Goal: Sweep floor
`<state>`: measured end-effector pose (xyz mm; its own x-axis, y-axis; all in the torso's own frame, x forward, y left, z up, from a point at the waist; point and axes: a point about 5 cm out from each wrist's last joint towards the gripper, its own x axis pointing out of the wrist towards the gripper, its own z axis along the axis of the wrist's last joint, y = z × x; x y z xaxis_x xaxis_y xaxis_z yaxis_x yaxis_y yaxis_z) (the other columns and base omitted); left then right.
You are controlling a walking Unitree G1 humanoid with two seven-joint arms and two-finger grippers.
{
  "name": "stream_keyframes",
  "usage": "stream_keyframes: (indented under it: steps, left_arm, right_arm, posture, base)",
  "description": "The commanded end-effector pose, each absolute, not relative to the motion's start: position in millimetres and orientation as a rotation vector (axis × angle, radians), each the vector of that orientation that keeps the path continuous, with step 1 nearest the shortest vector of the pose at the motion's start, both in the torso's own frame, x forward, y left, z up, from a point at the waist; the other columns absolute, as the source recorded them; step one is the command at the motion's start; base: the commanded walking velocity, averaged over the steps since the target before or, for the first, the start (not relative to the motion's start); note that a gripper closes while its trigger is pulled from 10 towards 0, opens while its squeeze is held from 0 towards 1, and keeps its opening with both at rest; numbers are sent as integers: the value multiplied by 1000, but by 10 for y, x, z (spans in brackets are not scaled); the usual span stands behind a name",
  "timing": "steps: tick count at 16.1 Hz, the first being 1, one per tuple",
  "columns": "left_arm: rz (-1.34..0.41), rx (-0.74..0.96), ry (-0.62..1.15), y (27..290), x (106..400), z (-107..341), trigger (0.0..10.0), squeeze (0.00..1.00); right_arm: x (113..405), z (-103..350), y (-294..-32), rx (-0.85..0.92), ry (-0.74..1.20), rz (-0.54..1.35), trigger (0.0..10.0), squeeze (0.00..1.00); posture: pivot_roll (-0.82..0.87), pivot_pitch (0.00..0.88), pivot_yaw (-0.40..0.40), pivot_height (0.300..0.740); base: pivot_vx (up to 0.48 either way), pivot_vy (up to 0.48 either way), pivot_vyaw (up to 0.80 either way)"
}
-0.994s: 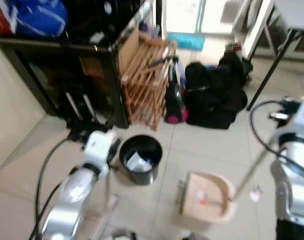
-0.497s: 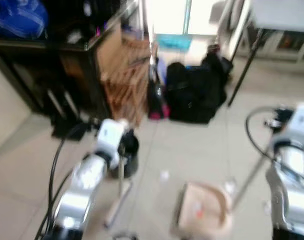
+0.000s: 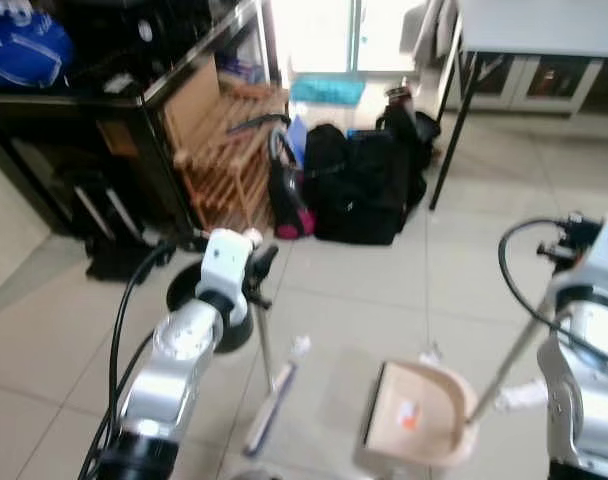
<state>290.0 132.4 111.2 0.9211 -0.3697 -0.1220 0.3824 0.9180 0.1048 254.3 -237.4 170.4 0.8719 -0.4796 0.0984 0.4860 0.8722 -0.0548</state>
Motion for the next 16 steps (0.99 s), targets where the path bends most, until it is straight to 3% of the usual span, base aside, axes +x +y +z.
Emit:
stream_keyframes:
  steps: [1, 8, 16]
  left_arm:
    - [-333, 197, 57, 1476, 2939, 1203, 10000, 0]
    - [-318, 184, -43, 1453, 3060, 1449, 10000, 0]
    - [-322, 168, -54, 1383, 3100, 1494, 10000, 0]
  right_arm:
    - [2543, 1746, -2281, -47, -104, -479, 10000, 0]
    - [2584, 1752, -2183, 0, -100, -460, 10000, 0]
    - [2566, 1681, -2077, 18, -58, -385, 10000, 0]
  posture:
    - [-30, 74, 56, 740]
    - [-33, 74, 55, 740]
    - [-35, 83, 43, 740]
  base:
    - [0, 0, 0]
    - [0, 0, 0]
    - [284, 0, 0]
